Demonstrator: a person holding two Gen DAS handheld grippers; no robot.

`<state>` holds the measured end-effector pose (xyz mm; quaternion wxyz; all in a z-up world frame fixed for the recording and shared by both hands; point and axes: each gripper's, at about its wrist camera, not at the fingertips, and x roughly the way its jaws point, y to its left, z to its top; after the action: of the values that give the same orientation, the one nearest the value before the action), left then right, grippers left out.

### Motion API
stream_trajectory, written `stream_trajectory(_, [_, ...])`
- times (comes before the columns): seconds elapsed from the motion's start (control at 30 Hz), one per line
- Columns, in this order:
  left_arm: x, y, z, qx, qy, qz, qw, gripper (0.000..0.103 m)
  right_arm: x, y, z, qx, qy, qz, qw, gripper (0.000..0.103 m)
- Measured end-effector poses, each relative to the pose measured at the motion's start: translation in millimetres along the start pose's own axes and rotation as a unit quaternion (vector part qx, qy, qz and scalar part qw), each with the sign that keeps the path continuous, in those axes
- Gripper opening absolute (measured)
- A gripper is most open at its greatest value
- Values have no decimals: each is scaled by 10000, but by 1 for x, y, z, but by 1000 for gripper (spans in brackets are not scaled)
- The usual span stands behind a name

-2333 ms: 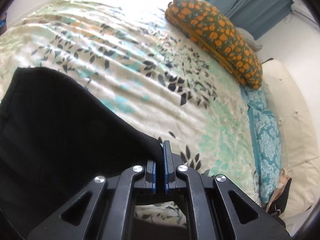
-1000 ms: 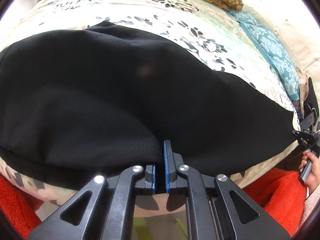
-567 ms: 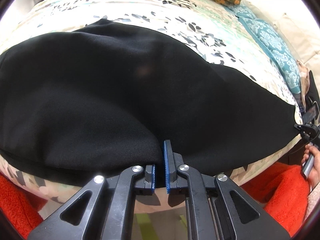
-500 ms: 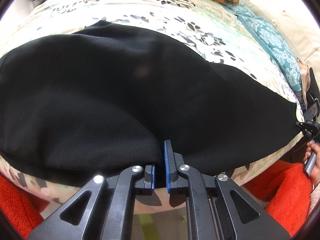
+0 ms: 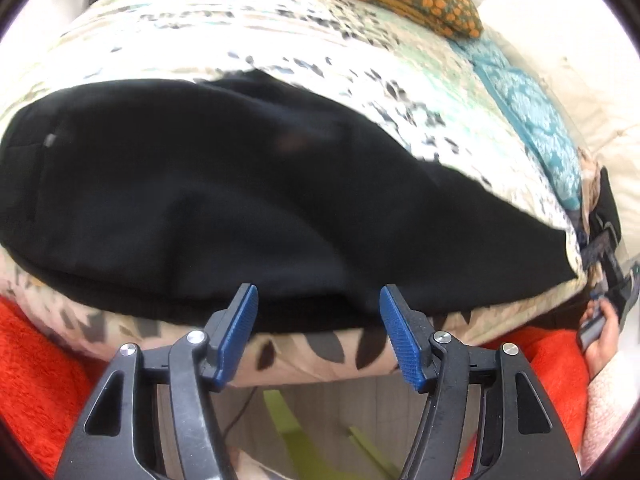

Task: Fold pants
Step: 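Release both grippers and lay the folded trousers flat on the bed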

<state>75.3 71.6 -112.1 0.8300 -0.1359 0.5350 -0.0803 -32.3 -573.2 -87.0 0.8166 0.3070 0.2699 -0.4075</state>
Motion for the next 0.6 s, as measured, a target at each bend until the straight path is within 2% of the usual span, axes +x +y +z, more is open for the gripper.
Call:
stream_trajectory(0.07, [-31, 48, 23, -600, -536, 242, 9965, 66, -10, 6, -2, -40, -50, 273, 9996, 100])
stream_trajectory(0.1, [-46, 78, 33, -965, -790, 382, 9915, 66, -14, 13, -4, -157, -31, 413, 9990, 100])
stream_trajectory(0.2, [-81, 172, 46, -2076, -1218, 1083, 9645, 69, -27, 46, -23, -761, -6, 863, 9934, 100])
stream_trajectory(0.23, [-86, 198, 47, -2295, -1229, 1258, 9573, 73, -31, 58, -31, -996, 28, 1057, 9894, 100])
stream_trajectory(0.27, [-84, 220, 47, -2439, -1097, 1381, 9536, 73, -36, 71, -40, -1223, 105, 1261, 9844, 100])
stream_trajectory(0.33, [-72, 251, 46, -2558, -732, 1377, 9541, 73, -42, 98, -65, -1689, 397, 1765, 9689, 100])
stream_trajectory(0.4, [-55, 265, 47, -2462, -452, 1241, 9602, 73, -49, 129, -98, -2288, 800, 2331, 9418, 100])
stream_trajectory(0.47, [-36, 266, 51, -2324, -226, 1373, 9626, 73, -58, 161, -135, -3019, 1090, 2700, 9078, 100])
stream_trajectory(0.57, [-24, 256, 53, -1921, -225, 1468, 9701, 73, -76, 200, -188, -4003, 1273, 3068, 8541, 100])
stream_trajectory(0.6, [-23, 252, 53, -1783, -251, 1496, 9722, 66, -80, 210, -205, -4296, 1321, 3146, 8361, 100])
